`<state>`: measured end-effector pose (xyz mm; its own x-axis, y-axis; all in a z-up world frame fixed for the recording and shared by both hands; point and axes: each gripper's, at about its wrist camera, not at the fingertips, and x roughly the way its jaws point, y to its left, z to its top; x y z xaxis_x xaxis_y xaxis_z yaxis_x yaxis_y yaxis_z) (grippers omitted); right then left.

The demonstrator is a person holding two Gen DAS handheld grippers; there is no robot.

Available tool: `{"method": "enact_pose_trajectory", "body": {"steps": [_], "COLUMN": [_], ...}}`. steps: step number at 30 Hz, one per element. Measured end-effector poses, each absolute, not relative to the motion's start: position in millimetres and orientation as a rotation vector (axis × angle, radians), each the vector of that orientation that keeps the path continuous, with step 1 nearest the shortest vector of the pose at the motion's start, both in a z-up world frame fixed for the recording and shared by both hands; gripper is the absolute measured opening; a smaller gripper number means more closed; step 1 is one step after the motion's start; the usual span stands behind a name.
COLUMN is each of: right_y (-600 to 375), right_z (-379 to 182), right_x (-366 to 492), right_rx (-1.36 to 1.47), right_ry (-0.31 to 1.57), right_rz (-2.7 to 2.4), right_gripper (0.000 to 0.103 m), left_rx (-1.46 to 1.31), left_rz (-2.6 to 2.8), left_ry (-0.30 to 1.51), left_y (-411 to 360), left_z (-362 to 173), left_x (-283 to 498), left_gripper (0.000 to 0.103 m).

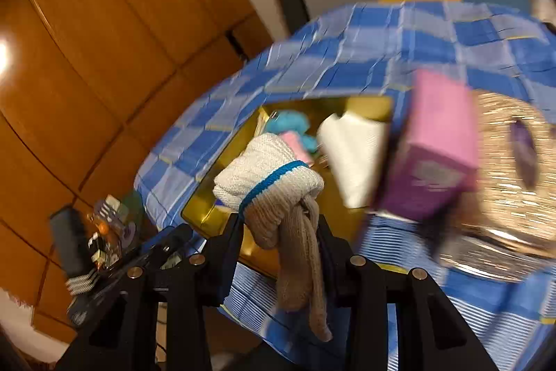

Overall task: Organize soft objects
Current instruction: 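Lower the white gloves into the gold tray and open the right tool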

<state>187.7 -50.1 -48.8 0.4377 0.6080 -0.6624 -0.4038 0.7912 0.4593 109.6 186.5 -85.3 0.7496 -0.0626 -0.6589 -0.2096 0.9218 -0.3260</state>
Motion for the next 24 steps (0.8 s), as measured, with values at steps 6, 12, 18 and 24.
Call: {"method": "enact_pose_trajectory", "body": {"steps": [6, 12, 18, 24], "right_y": [13.2, 50.9, 69.1, 64.7], "right_z": [-83.1, -107.9, -129.4, -133.8], "right_x": [217.5, 248.3, 282.5, 307.1], "right_rx": [0.242, 0.240, 0.224, 0.211], "right_ry": [1.049, 1.143, 1.207, 1.168], "right_rz": [0.663, 0.648, 0.592, 0.483], "right_gripper": [0.041, 0.042, 0.044, 0.053], "left_rx": [-0.421, -0.447, -0.483, -0.486], "left_rz": [0.128, 0.167, 0.195, 0.196], "left_ry": [0.718, 0.704, 0.698, 0.707], "left_y": [198.1, 211.5, 224.1, 223.1], "left_z": [-86.2, -85.7, -86.0, -88.6], "left_x": [100.9, 100.3, 99.4, 100.7], "left_gripper": [0.059, 0.059, 0.059, 0.059]}}
